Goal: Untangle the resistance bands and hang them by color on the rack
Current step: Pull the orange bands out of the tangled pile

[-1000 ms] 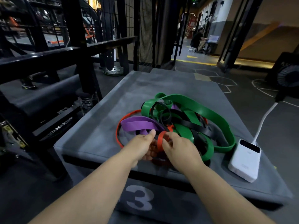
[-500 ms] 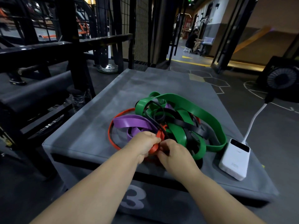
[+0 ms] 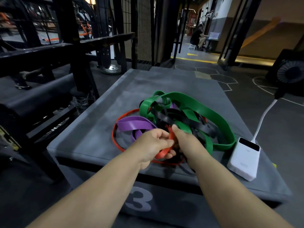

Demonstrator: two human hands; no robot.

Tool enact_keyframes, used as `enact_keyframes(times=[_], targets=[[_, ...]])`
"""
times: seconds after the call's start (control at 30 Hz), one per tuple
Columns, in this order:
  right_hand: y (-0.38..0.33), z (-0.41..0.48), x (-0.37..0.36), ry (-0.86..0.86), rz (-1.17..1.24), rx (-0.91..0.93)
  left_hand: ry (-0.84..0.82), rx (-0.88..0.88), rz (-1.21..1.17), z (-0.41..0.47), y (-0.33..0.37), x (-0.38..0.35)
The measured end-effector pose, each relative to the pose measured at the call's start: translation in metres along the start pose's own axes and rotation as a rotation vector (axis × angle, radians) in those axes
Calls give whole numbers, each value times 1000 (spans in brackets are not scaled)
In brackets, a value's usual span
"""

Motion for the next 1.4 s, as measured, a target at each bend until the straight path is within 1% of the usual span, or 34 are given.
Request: enact_keyframes(times=[0.03,0.1,0.13,0.2,0.27,0.37,0.43,0.53,0.63,0.73,0.8,0.87,0.9,1.0,1.07,1.13,1.23,1.3,1.4], targets=[[0,2,1,0,97,-22,-52,16,34,-3,-2,-3],[1,7,2,7,140,-14,-126,32,99,-7,-6,-8],[2,9,3,22,126,-1,-124,37,121,-7,-7,-8],[3,14,4,67,122,33,-67,50,131,-6,-9,-2],[-1,15,5,63,167,93,2,63,74,-2,-10,6],[-8,11,3,-59,173,209,0,112,-83,2,-8,9],[-9,0,0,-152,88,270,-8,146,-172,6,-7,9],[-6,-9,-2,-229,-58,337,94,132,-257,17,-6,13],[-6,-18,-1,-297,-110,354,200,119,-303,21,-8,15],[-3,-25,0,-341,-122,349,191,90,-266,25,-8,13],[-2,-26,-1,-361,-148,353,191,37,-267,28,-5,14],[1,-22,-1,-311,-208,322,213,3,-305,31,0,17],[4,-18,-1,-282,-217,287,224,14,-335,32,1,18],[16,4,-5,-232,-118,196,212,81,-397,34,5,16],[17,18,-12,-208,-68,156,187,81,-319,37,13,14],[3,31,-14,-150,-57,194,173,19,-166,44,34,10],[-45,48,-4,-45,-43,293,207,-148,59,62,82,5],[-92,62,8,-6,33,314,224,-228,98,72,124,5],[-166,80,34,7,155,367,219,-339,135,79,189,6]])
Point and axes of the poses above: each hand's wrist, its own z-axis towards the middle knuckle, its own x-axis out of the back of the hand, y = z × x, the point moved 4 cm from there along z, towards the middle knuckle, and after that the axes turned 4 degrees about -z, right-handed, at the moved point
